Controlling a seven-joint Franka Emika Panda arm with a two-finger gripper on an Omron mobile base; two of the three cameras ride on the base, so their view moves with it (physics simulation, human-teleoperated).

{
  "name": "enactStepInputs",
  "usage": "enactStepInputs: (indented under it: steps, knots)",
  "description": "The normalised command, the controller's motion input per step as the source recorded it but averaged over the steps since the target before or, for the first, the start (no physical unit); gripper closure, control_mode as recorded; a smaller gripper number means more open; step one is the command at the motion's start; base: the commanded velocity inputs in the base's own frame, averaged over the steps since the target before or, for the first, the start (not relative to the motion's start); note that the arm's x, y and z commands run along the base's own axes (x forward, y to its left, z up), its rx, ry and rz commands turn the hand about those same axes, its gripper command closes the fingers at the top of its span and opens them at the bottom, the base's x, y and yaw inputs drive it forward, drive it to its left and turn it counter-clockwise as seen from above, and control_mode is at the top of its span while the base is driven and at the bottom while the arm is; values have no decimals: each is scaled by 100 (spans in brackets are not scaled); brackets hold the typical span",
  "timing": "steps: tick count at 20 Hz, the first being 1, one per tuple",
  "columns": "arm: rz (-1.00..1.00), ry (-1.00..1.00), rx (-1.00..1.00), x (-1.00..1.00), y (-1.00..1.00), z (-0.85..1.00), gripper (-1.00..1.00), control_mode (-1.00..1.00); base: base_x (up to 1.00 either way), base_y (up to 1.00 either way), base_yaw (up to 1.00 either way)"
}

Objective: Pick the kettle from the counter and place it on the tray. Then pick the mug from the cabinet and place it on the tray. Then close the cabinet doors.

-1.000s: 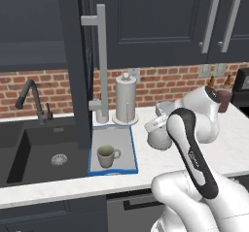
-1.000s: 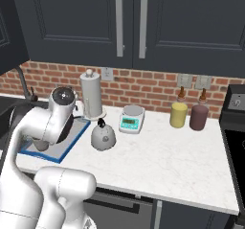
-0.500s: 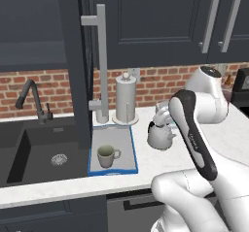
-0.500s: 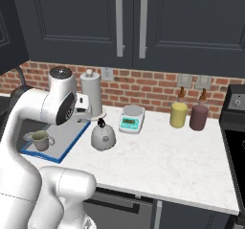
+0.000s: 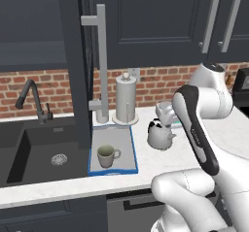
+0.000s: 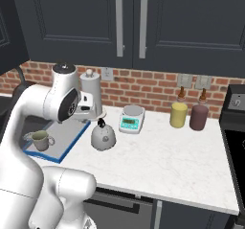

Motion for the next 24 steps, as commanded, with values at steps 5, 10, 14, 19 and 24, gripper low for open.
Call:
enactStepInputs:
  steps: [5, 10, 14, 19, 24]
  knots:
    - [3, 0, 0, 13, -21, -10, -100, -100, 0, 0, 0]
    - [1, 2, -1, 23, -11, -5, -100, -100, 0, 0, 0]
    - [0, 10, -7, 34, -4, -2, -100, -100, 0, 0, 0]
    - [4, 7, -8, 41, -5, -10, -100, -100, 0, 0, 0]
    - [4, 5, -7, 32, -1, -19, -100, -100, 0, 0, 0]
